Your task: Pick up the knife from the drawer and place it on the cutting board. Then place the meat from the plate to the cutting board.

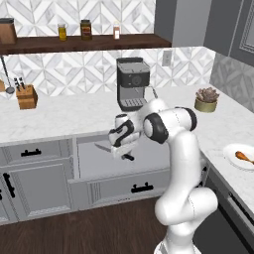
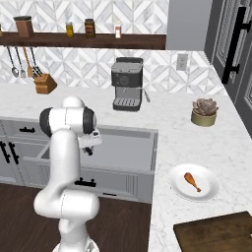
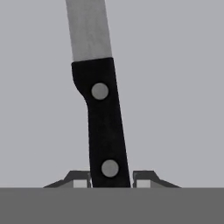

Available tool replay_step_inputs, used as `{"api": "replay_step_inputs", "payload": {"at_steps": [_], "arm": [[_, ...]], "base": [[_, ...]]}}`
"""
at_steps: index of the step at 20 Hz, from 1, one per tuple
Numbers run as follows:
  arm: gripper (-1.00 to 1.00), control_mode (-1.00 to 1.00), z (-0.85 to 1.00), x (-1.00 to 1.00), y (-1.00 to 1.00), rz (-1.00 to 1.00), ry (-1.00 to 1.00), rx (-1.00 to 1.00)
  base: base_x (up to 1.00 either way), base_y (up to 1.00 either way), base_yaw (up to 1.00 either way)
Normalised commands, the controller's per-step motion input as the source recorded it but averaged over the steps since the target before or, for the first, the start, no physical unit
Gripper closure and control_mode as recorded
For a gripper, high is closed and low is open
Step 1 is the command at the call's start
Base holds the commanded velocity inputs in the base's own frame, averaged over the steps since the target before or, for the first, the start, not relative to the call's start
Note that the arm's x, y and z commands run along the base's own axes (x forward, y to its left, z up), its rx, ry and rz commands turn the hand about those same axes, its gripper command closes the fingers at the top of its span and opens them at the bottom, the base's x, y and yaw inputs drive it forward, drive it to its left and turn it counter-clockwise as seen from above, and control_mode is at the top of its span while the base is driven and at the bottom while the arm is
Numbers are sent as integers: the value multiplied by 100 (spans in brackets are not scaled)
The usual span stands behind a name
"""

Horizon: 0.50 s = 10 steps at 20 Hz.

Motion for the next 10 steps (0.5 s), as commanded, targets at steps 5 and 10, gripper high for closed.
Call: {"api": "replay_step_inputs", "payload": {"at_steps": [5,10], "arm": [[100,-100,25,-96,-30,1,3,0],[100,-100,68,-98,-42,0,-3,0]], "base": [[0,0,0],[0,0,0]]}}
